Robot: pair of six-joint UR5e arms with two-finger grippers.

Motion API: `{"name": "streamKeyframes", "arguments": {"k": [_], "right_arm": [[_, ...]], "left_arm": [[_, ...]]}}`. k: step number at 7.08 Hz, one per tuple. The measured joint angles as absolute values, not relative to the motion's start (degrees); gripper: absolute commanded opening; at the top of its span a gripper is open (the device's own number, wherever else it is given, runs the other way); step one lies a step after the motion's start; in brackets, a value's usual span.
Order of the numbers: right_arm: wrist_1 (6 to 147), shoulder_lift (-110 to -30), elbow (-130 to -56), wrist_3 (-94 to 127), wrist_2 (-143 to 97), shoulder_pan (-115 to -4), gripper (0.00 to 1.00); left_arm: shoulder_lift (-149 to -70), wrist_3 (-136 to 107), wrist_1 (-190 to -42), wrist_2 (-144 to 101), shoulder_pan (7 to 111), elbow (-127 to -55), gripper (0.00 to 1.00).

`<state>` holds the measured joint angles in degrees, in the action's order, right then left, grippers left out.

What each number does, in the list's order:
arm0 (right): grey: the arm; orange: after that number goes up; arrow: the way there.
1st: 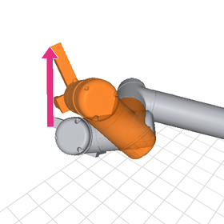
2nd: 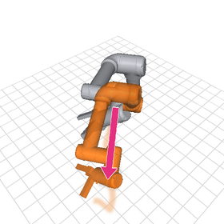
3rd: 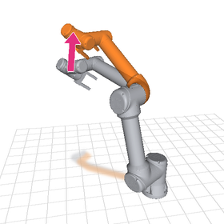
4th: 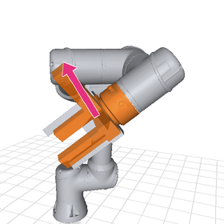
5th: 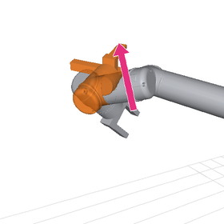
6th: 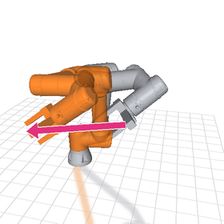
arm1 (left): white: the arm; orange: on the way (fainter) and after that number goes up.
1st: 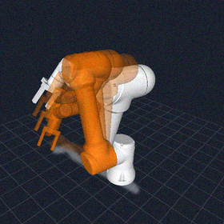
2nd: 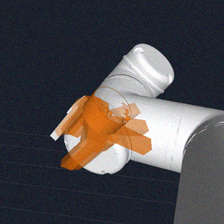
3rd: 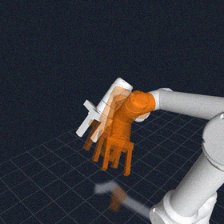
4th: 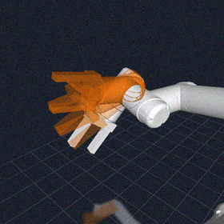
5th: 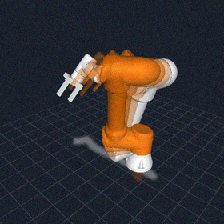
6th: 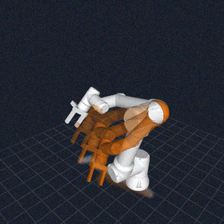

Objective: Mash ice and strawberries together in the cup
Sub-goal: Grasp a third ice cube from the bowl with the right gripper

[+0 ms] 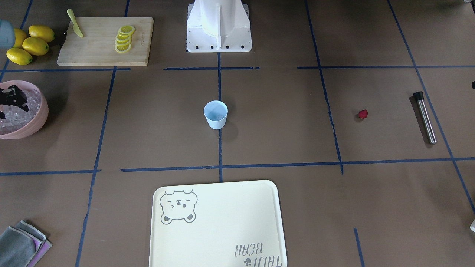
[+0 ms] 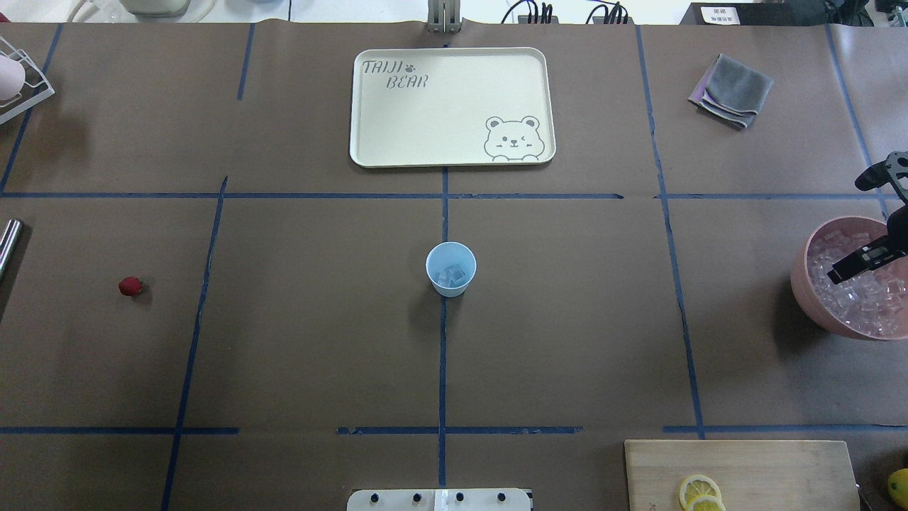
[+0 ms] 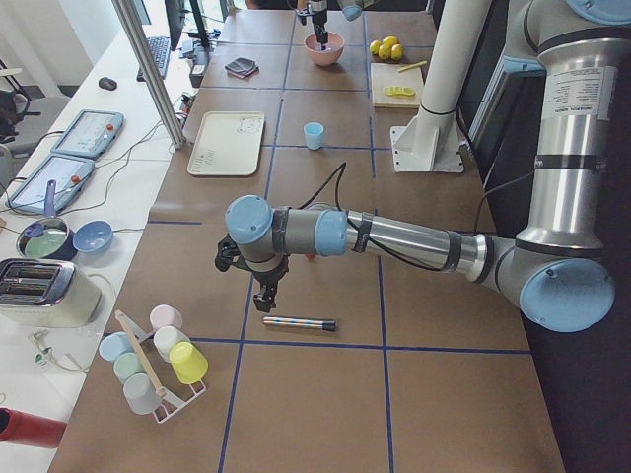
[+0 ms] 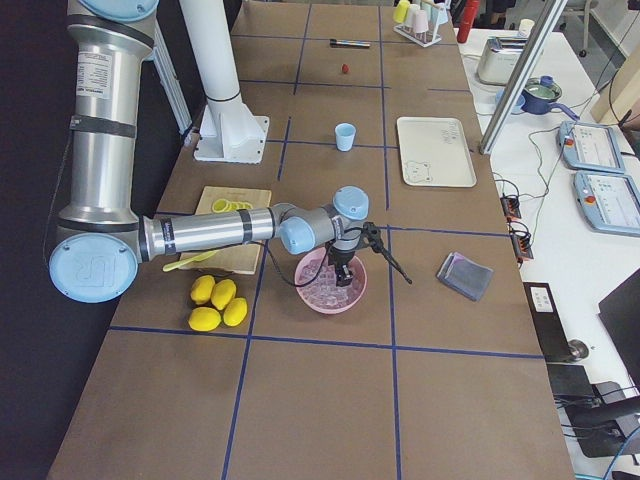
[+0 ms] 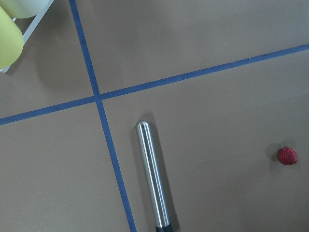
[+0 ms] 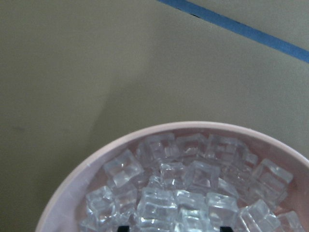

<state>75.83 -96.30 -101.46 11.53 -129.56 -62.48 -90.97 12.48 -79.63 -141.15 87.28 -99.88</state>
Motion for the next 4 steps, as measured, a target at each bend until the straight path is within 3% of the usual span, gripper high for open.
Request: {"name": "streamKeyframes", "arguments": {"k": [1,2,4], "right_arm": [[75.8,-96.1,-101.3,11.3,-129.6,-62.5,0.08],[75.8,-96.0,-101.3,11.1,-129.6,-62.5,0.00],[75.8,-96.1,-101.6,10.9,-129.8,-62.6,0.00]], "left_arm": [[-91.0,12.5,-79.6,-141.2,87.3,-99.9,1.00],[-91.0,12.5,-79.6,-141.2,87.3,-99.9,1.00],[-91.0,12.5,-79.6,-141.2,87.3,-99.9,1.00]]}}
